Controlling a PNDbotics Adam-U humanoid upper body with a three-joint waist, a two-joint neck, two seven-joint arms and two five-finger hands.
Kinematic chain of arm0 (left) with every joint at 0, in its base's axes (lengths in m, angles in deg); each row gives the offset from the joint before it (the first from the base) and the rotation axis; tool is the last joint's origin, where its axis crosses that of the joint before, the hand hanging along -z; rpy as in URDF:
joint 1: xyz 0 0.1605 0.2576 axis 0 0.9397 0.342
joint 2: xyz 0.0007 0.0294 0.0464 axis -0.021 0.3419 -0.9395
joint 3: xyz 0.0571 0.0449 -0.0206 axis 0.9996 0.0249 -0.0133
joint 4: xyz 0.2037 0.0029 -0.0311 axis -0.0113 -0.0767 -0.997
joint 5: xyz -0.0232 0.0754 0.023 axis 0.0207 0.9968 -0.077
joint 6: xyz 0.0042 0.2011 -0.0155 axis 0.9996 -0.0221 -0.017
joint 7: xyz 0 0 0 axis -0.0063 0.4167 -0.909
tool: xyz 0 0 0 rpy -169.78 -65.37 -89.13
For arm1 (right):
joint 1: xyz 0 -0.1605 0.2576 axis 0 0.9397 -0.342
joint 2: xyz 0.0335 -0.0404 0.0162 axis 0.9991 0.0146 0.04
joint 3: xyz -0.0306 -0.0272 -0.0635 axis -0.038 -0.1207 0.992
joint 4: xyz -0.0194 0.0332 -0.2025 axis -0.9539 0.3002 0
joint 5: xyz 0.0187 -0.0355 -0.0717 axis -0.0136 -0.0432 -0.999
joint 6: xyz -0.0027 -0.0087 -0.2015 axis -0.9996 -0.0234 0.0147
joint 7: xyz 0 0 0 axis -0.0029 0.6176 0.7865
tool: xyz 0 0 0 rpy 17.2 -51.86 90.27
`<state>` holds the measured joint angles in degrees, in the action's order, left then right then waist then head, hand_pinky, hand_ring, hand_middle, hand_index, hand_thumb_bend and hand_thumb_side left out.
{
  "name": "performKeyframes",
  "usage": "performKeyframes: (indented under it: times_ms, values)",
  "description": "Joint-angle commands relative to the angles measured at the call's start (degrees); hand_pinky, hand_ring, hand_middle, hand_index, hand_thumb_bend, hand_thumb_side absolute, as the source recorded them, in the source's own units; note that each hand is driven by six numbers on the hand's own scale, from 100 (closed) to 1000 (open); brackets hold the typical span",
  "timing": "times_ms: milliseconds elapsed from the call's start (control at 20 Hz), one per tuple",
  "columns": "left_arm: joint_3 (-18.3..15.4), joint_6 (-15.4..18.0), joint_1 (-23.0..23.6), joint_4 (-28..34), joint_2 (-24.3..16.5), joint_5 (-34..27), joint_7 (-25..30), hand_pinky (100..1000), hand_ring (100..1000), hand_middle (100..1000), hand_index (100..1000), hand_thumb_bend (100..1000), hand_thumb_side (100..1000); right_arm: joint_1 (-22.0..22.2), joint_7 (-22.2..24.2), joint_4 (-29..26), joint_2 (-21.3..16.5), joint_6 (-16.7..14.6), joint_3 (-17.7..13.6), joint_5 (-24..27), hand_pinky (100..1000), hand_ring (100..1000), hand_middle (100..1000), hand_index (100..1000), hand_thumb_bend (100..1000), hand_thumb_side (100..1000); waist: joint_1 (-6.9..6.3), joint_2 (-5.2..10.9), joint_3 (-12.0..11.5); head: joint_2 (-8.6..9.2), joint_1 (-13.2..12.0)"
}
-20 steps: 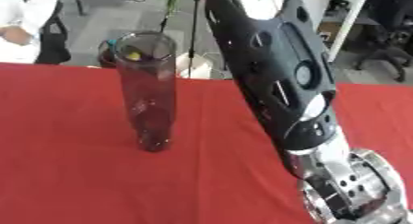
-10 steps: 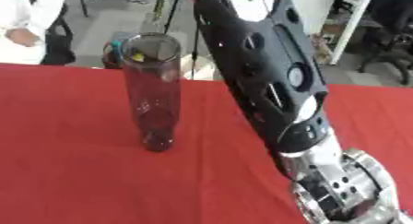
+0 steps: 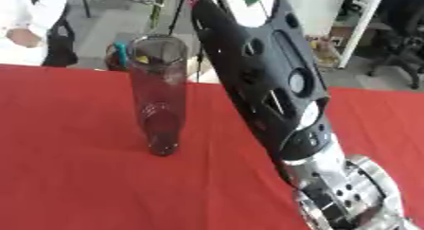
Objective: Arrange flowers into the vase.
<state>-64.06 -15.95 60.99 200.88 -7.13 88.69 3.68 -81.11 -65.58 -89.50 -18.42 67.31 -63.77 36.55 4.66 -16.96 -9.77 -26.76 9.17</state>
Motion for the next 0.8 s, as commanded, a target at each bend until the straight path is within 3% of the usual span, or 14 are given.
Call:
performKeyframes:
  times_ms: [50, 800]
  values:
    - [-0.36, -0.03, -0.75, 1.04, -0.99, -0.24, -0.04, 740, 876, 837, 905, 100, 1000, -0.64, -2.23, -1.08, -1.30, 2.81, 0.18, -1.09, 100, 100, 100, 100, 100, 532, -0.38, 1.34, -0.13, -0.17, -0.07]
    - [-0.38, 0.00, -1.08, 1.04, -0.54, -0.14, 0.00, 739, 876, 836, 904, 100, 1000, 0.37, -2.23, 0.28, -1.07, 2.81, 1.35, -1.13, 100, 100, 100, 100, 100, 541, -0.39, 0.20, -0.40, 0.08, -0.07]
